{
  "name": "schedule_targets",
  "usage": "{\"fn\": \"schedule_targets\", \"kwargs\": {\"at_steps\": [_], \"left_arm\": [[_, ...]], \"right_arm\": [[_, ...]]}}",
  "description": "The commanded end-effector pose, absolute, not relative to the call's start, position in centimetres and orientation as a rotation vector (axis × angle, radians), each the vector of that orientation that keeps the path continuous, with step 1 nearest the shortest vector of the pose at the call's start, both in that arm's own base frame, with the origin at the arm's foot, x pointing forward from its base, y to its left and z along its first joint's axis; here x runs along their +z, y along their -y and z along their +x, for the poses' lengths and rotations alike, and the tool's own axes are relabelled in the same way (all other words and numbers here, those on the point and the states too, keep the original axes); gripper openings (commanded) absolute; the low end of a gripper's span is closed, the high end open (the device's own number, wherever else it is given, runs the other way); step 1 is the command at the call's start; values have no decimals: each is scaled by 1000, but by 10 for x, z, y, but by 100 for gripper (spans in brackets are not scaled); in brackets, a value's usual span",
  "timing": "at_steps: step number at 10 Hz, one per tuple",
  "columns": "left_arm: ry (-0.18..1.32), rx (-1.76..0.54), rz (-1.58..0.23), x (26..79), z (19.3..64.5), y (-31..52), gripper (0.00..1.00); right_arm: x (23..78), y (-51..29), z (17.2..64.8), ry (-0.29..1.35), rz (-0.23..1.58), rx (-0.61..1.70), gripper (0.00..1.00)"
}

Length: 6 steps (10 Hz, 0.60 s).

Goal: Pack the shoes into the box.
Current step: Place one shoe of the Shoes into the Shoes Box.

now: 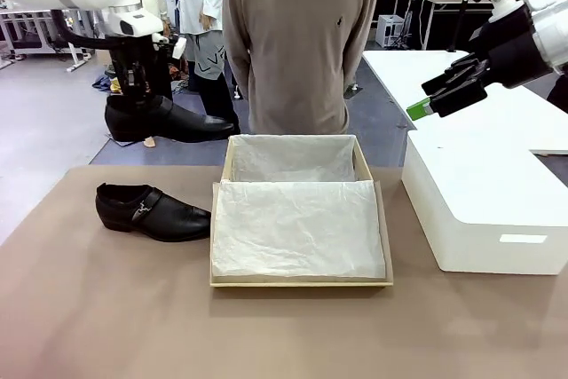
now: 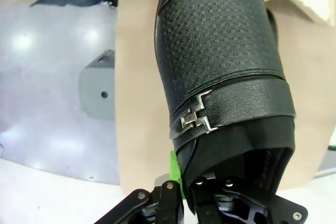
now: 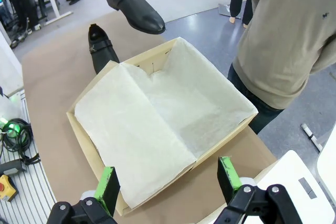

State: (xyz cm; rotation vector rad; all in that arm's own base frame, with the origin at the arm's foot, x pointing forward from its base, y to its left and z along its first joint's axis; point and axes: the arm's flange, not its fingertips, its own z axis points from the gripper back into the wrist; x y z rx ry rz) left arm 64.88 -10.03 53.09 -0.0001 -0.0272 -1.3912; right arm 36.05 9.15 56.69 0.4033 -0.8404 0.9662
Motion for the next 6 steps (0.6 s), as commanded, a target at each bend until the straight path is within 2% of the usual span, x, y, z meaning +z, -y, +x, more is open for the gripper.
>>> {"fn": "schedule_targets", "kwargs": {"at_steps": [1, 6], "left_arm": [[26, -1391, -54, 538, 644, 111, 0], [21, -1413, -39, 530, 643, 120, 0]], "right_arm": [[566, -91, 364, 858, 418, 986, 100], [566, -91, 364, 858, 418, 986, 100]]}}
